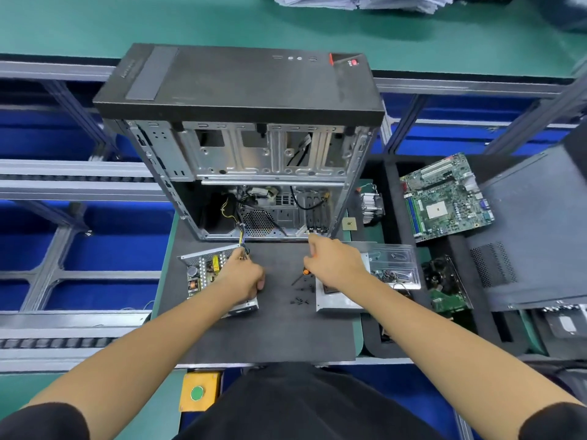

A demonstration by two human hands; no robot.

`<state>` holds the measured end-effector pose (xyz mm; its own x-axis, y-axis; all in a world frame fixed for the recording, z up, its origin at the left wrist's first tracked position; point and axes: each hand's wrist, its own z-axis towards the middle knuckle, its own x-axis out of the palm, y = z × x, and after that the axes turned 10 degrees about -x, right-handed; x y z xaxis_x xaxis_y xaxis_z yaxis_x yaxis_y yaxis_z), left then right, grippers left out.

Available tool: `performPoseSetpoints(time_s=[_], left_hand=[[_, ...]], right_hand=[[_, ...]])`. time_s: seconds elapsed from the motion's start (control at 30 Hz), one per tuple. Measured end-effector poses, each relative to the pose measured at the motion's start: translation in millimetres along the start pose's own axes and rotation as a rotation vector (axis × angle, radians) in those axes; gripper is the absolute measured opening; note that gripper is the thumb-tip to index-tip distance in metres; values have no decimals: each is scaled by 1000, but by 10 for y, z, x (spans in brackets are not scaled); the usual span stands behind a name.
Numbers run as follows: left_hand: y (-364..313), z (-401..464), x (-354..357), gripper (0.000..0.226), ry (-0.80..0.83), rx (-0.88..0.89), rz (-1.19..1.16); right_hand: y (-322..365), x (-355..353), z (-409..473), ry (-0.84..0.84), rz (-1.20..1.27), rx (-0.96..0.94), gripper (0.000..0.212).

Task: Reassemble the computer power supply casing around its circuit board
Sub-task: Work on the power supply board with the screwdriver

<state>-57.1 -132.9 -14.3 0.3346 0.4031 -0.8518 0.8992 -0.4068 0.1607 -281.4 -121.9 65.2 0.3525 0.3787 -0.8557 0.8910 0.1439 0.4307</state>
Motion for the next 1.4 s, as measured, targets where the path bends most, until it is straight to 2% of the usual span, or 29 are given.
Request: performPoseSetpoints(time_s=[0.2, 0.33, 0.47, 0.57, 0.67, 0.8, 0.93, 1.2, 1.4], left_hand=[[-165, 73, -142, 28, -28, 84, 69], [-444, 154, -237, 35, -19, 173, -131], [-648, 155, -207, 36, 37, 262, -169], [-701, 183, -134, 17, -23, 173, -319], [-676, 239, -171, 17, -93, -22, -541], [-717, 347, -220, 22, -82, 9, -551], [-811, 402, -189, 11, -74, 41, -546], [-723, 360, -148, 12, -86, 243, -326], [-746, 360, -98, 12, -128, 237, -435]], right_hand=[[-216, -59, -110, -33, 52, 25, 8], [-336, -97, -164, -43, 50, 23, 9], [-421, -141, -197, -41, 36, 25, 10], [-472, -176, -206, -44, 19, 24, 8], [-515, -197, -206, -36, 47, 40, 8], [-555, -206, -217, -32, 83, 36, 8], [-576, -204, -211, -38, 79, 20, 6], [-557, -246, -140, -55, 7, 21, 10], [-523, -223, -97, -67, -18, 21, 8]])
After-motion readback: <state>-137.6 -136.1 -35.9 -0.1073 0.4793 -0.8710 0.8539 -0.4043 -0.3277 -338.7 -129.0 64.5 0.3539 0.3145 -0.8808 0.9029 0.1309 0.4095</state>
